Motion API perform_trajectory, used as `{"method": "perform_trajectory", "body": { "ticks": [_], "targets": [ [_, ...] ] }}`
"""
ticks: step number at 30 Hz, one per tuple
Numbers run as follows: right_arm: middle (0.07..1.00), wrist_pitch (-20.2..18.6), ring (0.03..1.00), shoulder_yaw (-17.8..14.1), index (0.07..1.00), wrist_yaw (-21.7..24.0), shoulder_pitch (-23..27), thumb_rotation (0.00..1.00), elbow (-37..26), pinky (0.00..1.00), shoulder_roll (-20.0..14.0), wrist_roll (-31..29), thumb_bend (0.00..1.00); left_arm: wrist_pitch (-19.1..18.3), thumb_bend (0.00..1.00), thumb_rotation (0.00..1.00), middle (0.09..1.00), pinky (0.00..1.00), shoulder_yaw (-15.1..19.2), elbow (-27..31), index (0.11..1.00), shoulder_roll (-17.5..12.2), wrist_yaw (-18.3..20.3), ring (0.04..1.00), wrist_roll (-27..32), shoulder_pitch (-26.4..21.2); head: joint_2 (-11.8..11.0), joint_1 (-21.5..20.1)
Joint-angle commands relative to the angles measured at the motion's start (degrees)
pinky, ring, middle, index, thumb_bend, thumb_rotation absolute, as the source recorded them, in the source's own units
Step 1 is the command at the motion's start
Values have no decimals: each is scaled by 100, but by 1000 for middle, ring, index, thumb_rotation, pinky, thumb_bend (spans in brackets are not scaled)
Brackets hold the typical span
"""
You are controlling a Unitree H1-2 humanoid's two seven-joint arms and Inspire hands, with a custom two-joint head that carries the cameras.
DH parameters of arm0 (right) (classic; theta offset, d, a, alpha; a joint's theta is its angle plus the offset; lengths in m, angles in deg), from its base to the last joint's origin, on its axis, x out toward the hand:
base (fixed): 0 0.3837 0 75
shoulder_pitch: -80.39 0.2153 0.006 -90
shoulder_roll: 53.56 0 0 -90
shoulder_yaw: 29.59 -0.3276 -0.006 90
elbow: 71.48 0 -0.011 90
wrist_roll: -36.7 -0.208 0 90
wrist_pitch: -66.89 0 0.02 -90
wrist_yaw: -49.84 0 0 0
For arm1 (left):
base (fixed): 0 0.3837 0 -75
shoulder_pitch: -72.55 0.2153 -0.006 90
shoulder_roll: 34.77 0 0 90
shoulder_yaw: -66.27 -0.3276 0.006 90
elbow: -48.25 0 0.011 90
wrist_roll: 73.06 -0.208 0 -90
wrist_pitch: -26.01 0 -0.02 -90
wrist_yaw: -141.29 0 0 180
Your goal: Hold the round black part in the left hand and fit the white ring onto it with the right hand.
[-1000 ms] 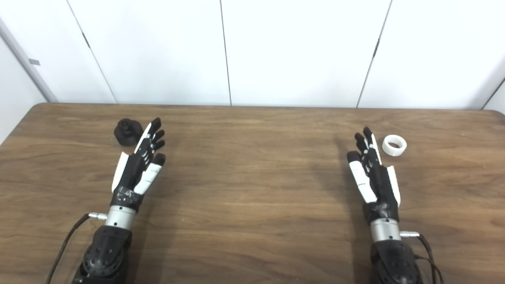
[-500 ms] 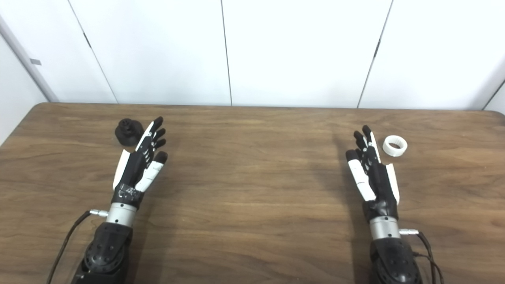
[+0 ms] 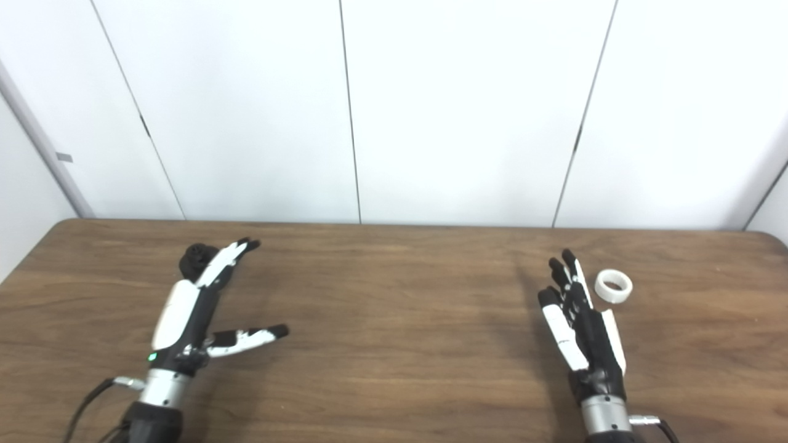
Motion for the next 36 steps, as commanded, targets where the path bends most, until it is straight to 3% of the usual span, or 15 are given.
{"method": "perform_trajectory", "body": {
  "ticks": [1,7,14,21,27,36],
  "targets": [
    [947,226,974,16,991,35,-191,753,425,945,16,-48,412,219,932,314,956,972,-118,-229,911,-102,-666,969,-375,-84,-21,5],
    [943,344,968,23,986,2,-173,770,523,923,-8,14,421,221,925,338,971,950,-336,-690,925,-376,-1620,968,-723,-365,-57,124],
    [947,367,973,-23,991,115,-197,743,513,935,-30,-220,393,27,909,361,966,975,-321,-914,916,-348,-2021,970,-837,-507,-88,430],
    [957,450,986,-33,996,201,-192,762,640,969,-120,-318,387,-426,936,388,989,1000,-141,-1148,931,-343,-1907,997,-524,-655,-138,786],
    [949,459,984,-59,988,206,-184,776,712,981,-175,-314,433,-676,991,411,1000,1000,42,-1531,977,-383,-1694,1000,-11,-893,-149,848],
    [945,557,977,-64,986,268,-165,766,790,961,-256,-378,438,-1070,1000,401,1000,974,188,-1843,1000,-451,-1016,1000,773,-1108,-151,882]
  ]
}}
